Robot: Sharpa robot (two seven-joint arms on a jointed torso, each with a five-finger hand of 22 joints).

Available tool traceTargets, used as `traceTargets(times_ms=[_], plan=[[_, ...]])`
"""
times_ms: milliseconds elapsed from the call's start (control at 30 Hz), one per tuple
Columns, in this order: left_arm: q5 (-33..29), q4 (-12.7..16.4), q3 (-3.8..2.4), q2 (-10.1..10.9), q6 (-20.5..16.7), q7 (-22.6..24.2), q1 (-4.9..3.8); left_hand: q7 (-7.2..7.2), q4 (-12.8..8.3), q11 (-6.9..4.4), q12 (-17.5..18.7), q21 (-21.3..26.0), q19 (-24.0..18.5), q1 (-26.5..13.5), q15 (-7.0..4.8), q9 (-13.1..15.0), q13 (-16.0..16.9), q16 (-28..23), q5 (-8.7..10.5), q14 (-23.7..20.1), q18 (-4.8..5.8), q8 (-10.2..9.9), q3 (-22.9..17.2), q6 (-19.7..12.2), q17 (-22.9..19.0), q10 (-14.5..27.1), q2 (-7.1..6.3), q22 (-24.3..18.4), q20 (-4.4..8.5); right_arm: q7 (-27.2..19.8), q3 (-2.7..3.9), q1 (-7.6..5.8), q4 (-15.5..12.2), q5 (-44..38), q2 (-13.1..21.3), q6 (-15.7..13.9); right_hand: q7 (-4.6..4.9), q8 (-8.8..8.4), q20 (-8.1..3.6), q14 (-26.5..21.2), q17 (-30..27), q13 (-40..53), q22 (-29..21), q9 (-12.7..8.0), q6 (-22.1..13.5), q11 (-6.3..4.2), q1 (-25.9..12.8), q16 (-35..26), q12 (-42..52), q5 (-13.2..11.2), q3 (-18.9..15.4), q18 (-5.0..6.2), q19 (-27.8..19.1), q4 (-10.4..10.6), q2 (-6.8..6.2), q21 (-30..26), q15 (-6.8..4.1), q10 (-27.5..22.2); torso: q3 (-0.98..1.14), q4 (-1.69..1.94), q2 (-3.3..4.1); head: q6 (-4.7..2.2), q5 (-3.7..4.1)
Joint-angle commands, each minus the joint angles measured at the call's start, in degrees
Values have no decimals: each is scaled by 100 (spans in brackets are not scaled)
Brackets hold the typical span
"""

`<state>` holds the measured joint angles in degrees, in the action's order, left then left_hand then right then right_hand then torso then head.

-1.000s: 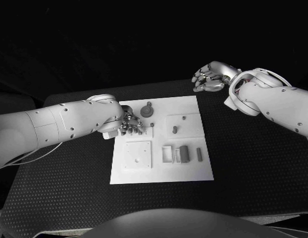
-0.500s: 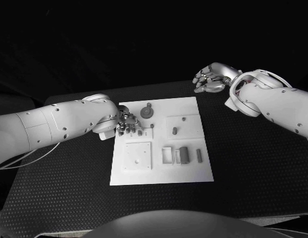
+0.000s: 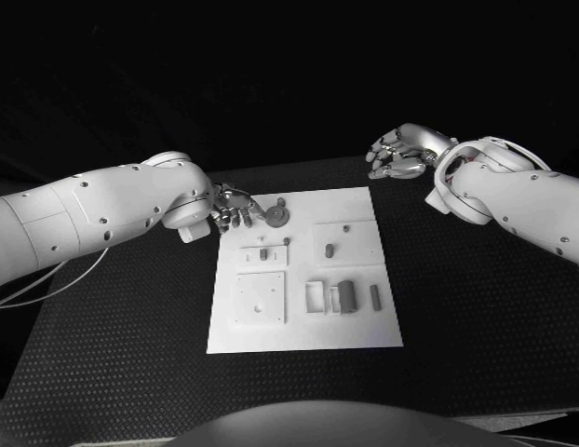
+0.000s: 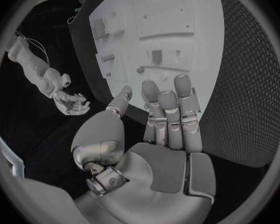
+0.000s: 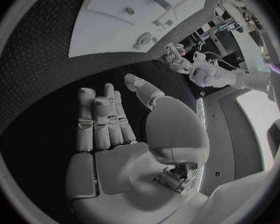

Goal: Assemble the parts on the task board

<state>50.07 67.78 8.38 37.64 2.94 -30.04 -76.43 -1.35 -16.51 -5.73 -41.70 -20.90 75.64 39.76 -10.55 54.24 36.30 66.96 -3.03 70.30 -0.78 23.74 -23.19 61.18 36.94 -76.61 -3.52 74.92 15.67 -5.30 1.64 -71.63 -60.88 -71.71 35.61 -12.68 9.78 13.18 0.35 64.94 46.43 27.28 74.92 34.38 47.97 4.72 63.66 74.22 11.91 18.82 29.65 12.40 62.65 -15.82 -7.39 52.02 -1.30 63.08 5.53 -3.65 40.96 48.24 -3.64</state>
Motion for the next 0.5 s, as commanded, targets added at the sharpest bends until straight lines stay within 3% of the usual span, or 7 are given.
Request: traceTargets(times_ms=[33, 167, 267, 367, 500], plan=[[-14, -316, 2, -91, 99, 57, -43, 74, 0, 65, 19, 24, -49, 3, 1, -1, -7, 41, 20, -46, 68, -41, 36, 458, -12, 173, 58, 79, -6, -44, 2, 4, 9, 16, -11, 72, 116, 33, -33, -38, -9, 8, 101, 9, -62, 45, -17, 17, -18, 36, -34, 260, -9, 2, 50, 10, 11, 74, 1, -5, 6, -20, -9], [241, -718, 3, -250, 122, 143, -60, 73, 2, 66, 18, 26, -51, 7, 2, -1, -8, 44, 20, -49, 69, -43, 39, 458, -16, 174, 66, 79, -6, -44, 2, 4, 6, 18, -13, 77, 116, 34, -33, -38, -9, 8, 101, 9, -61, 45, -19, 18, -18, 36, -34, 260, -9, 3, 52, 10, 10, 75, 3, -9, 7, -37, -20], [501, -992, 9, -419, -90, 227, -61, 65, -7, 73, 22, 40, -67, 61, 9, 0, -17, 47, 19, -68, 71, -59, 36, 442, -39, 194, 75, 76, -9, -42, 2, 5, 6, 18, -20, 77, 116, 34, -33, -38, -9, 8, 101, 9, -61, 45, -21, 18, -18, 36, -34, 260, -8, 4, 53, 11, 10, 76, 3, -1, 7, -43, -20], [754, -1215, 34, -594, -36, 291, -58, -5, -6, 143, 91, 132, -181, 224, 74, -8, -75, -27, 19, -189, 78, -142, 20, 308, -151, 337, 77, 45, -58, -41, 2, 5, 8, 18, -33, 76, 115, 34, -33, -37, -9, 8, 101, 9, -61, 45, -22, 19, -18, 36, -34, 260, -8, 5, 54, 11, 10, 76, -1, -6, 15, -49, -25], [777, -1489, 135, -786, -15, 349, -13, -26, -2, 165, 100, 164, -205, 258, 102, -3, -105, -34, 19, -217, 78, -168, 42, 274, -210, 371, 77, 36, -83, -43, 2, 11, 15, 18, -48, 76, 115, 34, -33, -37, -10, 8, 101, 9, -60, 44, -23, 19, -19, 36, -34, 260, -7, 7, 56, 11, 10, 77, -9, -26, 23, -54, -25]])
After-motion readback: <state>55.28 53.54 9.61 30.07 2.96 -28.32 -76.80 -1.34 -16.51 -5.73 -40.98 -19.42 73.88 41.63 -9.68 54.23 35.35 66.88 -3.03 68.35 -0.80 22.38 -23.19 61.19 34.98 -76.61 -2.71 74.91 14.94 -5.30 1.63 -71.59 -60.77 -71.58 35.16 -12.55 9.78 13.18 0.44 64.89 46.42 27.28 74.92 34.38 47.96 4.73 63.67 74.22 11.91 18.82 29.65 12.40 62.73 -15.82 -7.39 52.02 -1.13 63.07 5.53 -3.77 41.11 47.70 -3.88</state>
